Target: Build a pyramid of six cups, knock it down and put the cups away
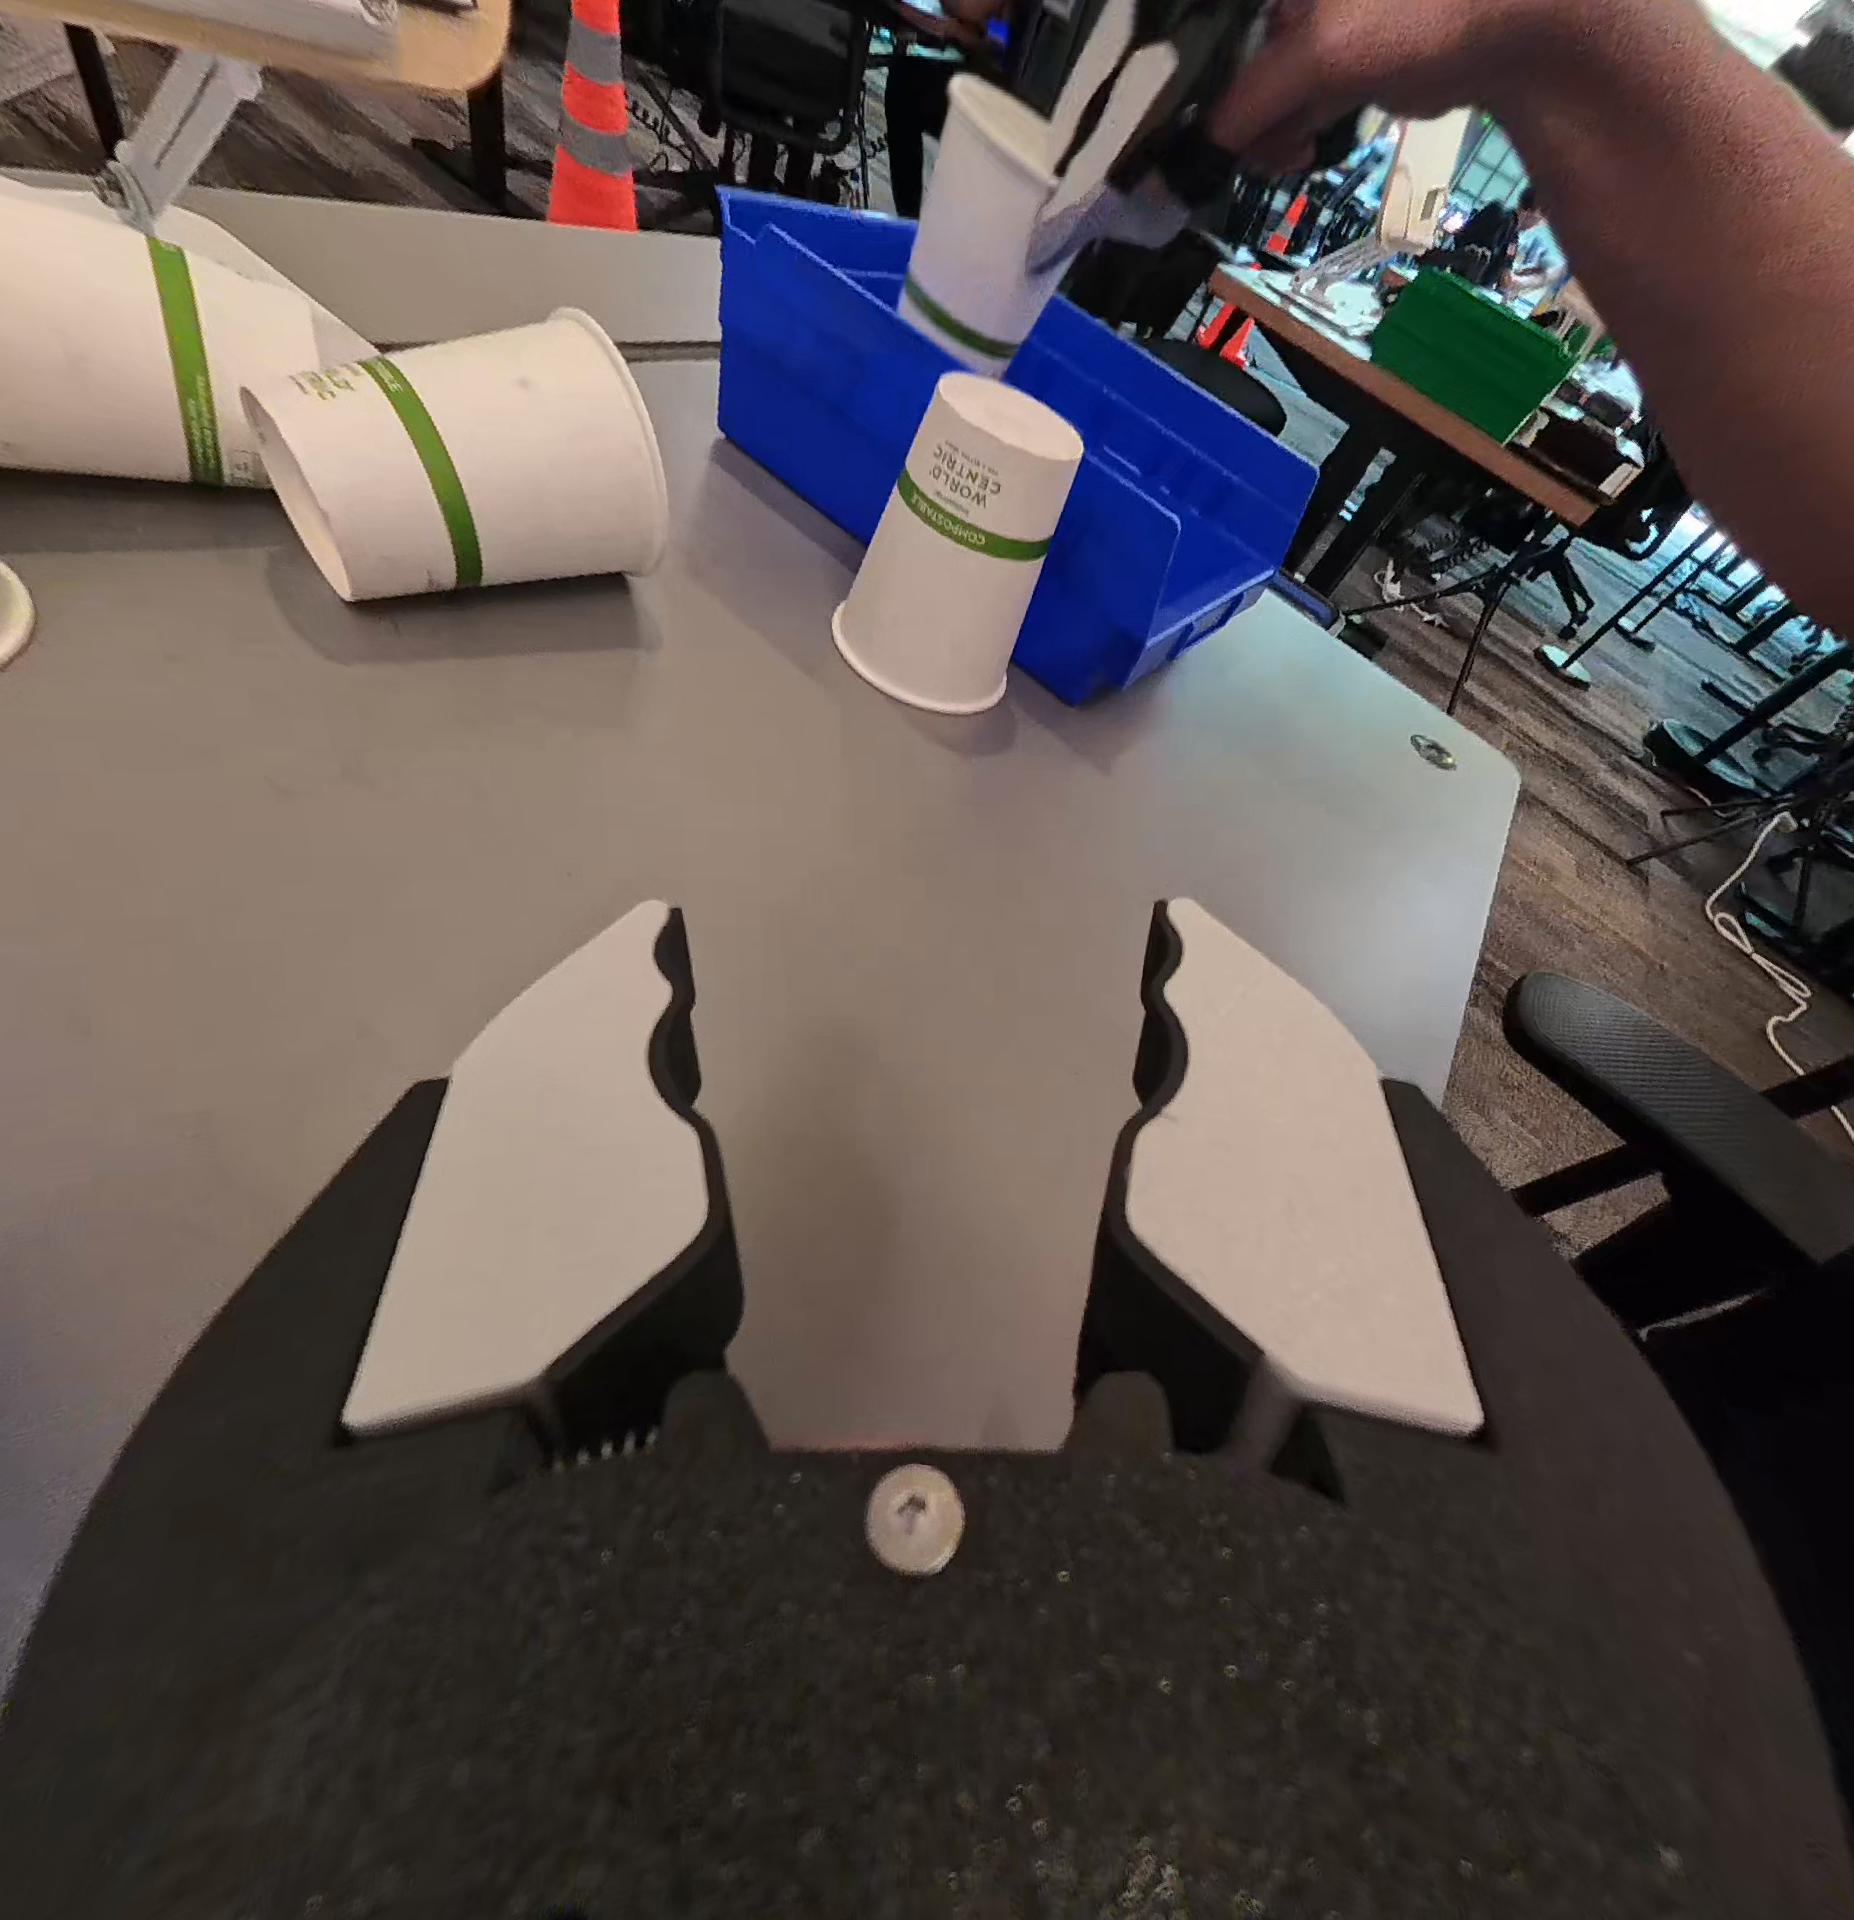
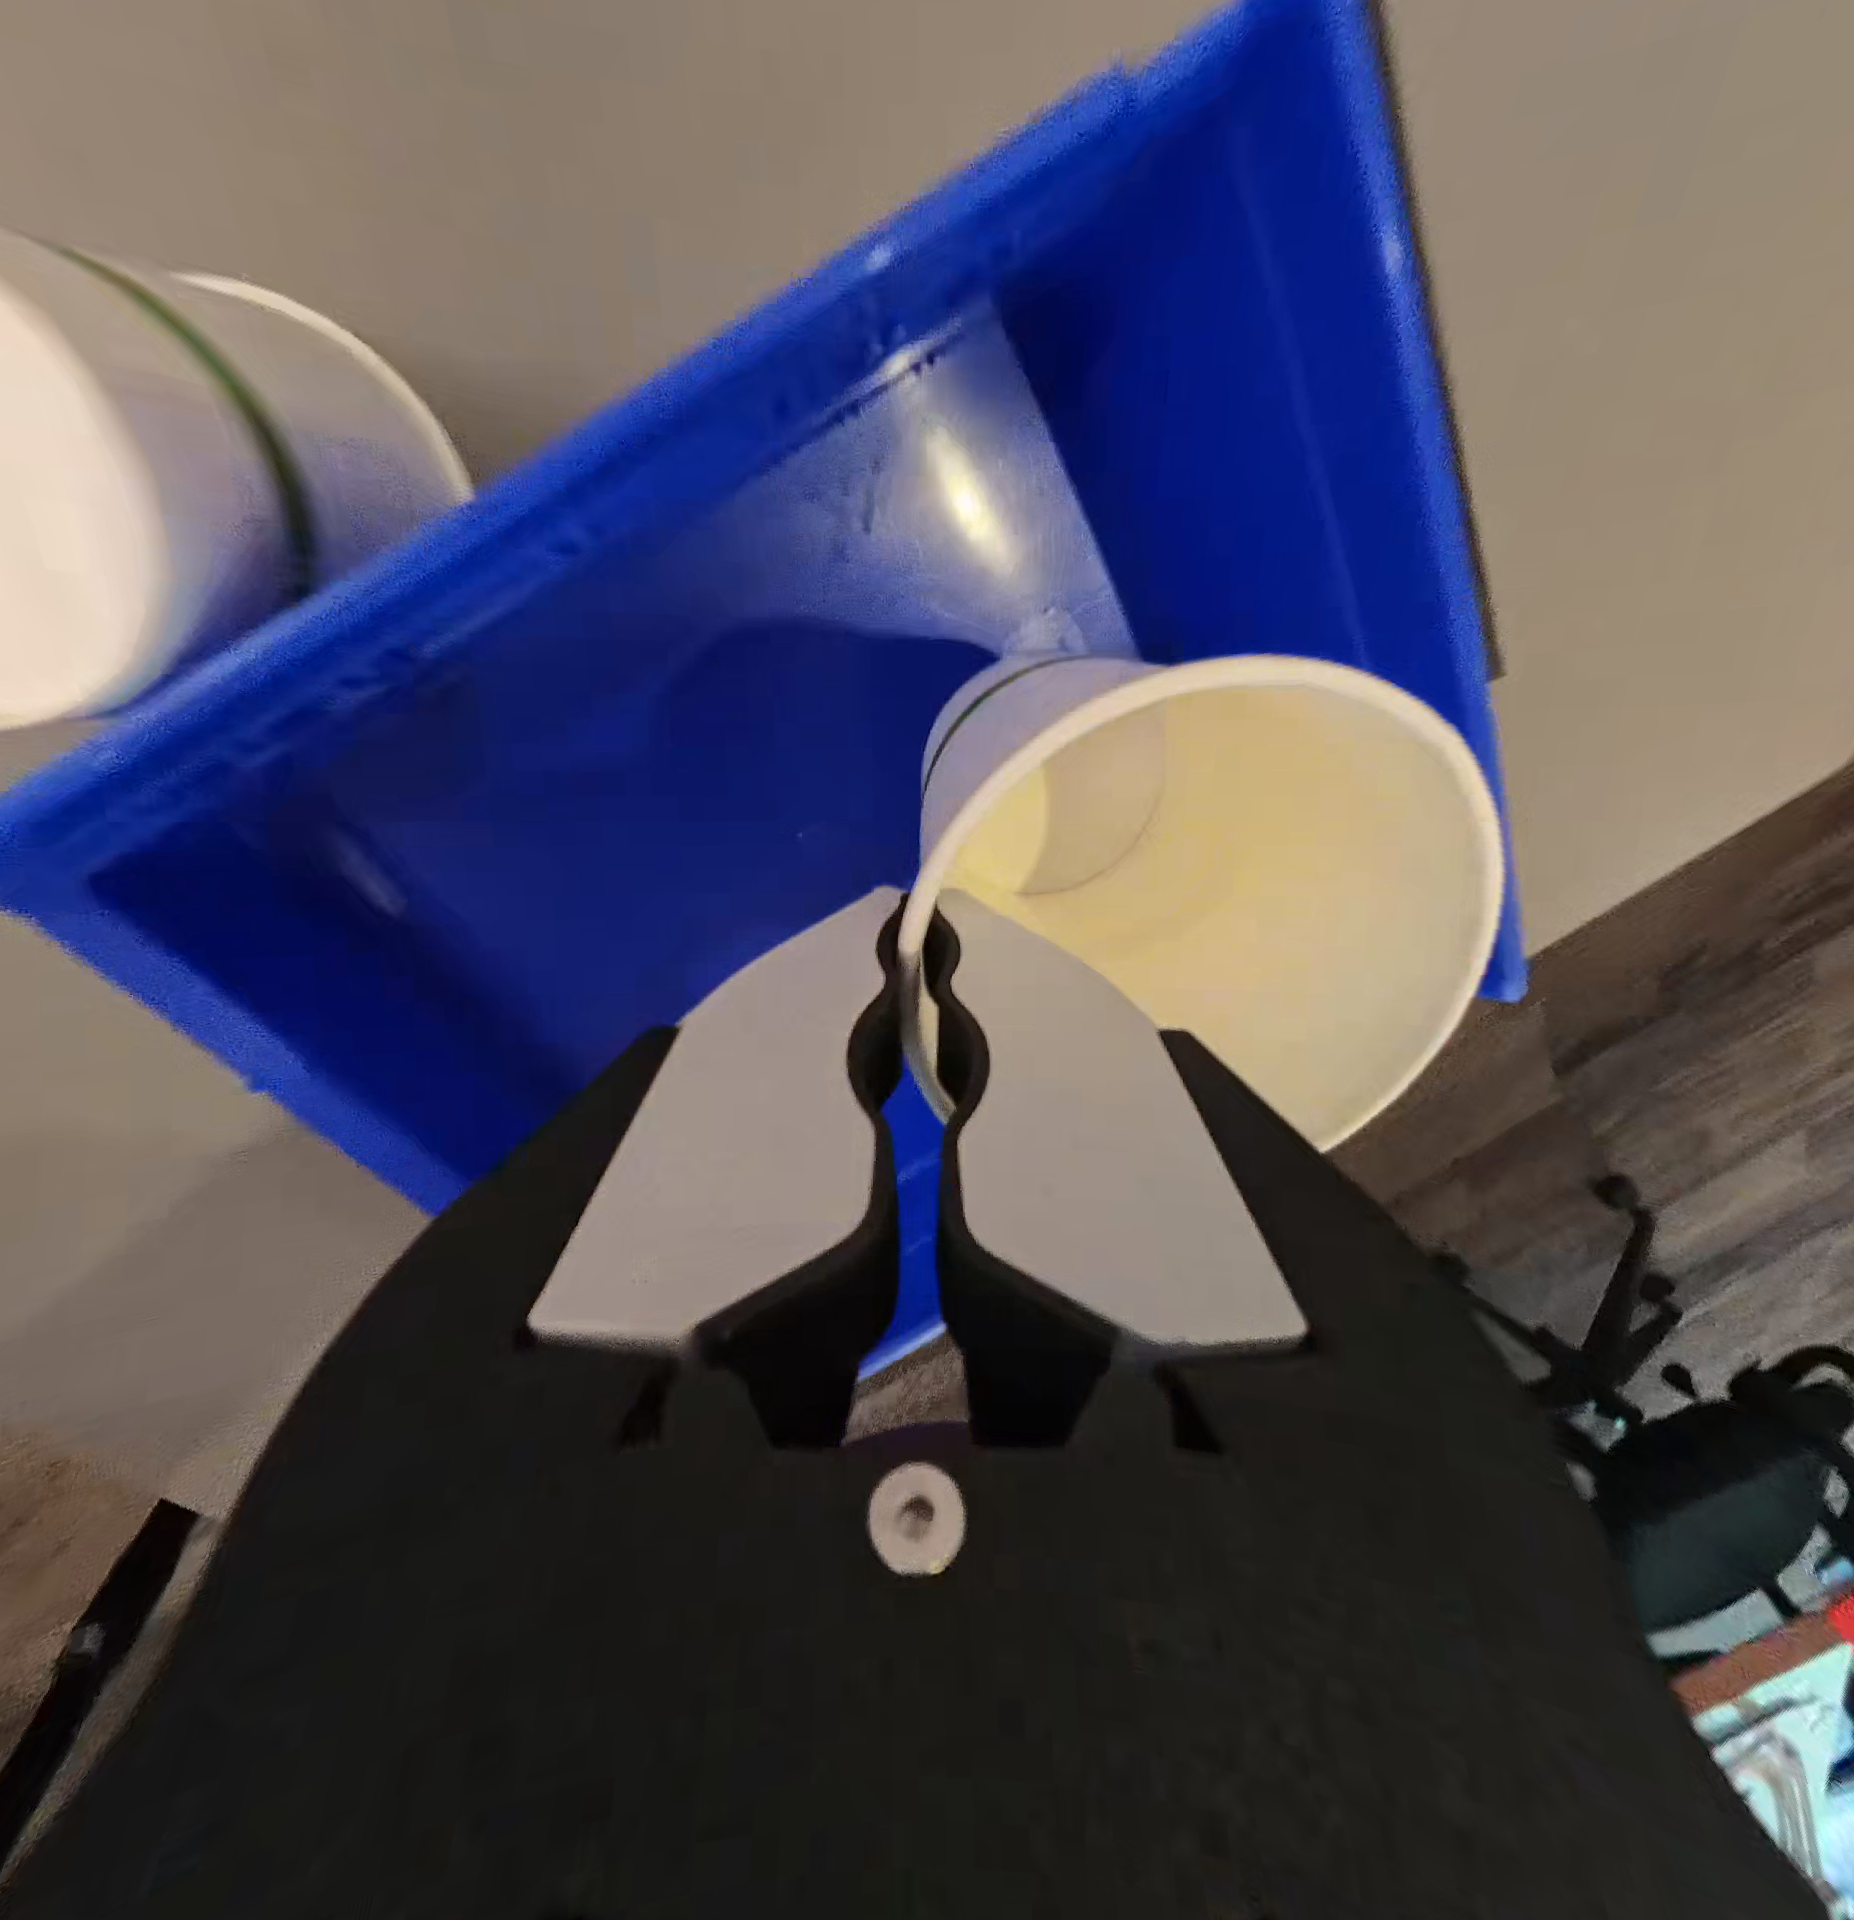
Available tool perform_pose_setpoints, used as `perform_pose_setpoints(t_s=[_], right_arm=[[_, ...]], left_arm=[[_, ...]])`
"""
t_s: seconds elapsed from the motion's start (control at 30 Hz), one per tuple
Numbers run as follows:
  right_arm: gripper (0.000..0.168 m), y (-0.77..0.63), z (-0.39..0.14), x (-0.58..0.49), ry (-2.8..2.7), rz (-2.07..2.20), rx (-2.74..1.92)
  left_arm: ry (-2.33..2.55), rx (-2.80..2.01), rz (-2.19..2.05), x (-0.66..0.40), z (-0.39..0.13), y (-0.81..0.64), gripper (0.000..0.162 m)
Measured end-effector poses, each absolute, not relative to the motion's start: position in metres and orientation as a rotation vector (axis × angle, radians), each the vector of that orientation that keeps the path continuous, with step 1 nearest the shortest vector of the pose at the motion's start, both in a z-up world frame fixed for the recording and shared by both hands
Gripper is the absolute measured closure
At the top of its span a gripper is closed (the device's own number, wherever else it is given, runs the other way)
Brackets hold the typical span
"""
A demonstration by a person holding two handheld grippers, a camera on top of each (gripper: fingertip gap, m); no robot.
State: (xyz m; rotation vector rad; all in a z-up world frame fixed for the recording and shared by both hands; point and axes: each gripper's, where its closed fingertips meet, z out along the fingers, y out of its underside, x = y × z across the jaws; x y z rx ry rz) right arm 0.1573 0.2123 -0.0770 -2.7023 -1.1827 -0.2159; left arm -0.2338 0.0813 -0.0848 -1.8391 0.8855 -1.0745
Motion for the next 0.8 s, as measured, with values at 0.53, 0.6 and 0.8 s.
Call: perform_pose_setpoints(t_s=[0.53, 0.6, 0.8], right_arm=[[0.126, 0.227, -0.056, 0.141, -1.014, -0.104, -2.600], [0.122, 0.207, -0.015, 0.113, -0.922, -0.096, -2.350], [0.119, 0.083, -0.015, -0.060, -0.645, 0.618, -1.825]], left_arm=[[0.951, -1.895, -1.068, -0.234, -0.102, 0.072, 0.078], [0.959, -1.901, -1.051, -0.236, -0.101, 0.071, 0.080], [1.019, -1.914, -1.052, -0.241, -0.095, 0.061, 0.083]])
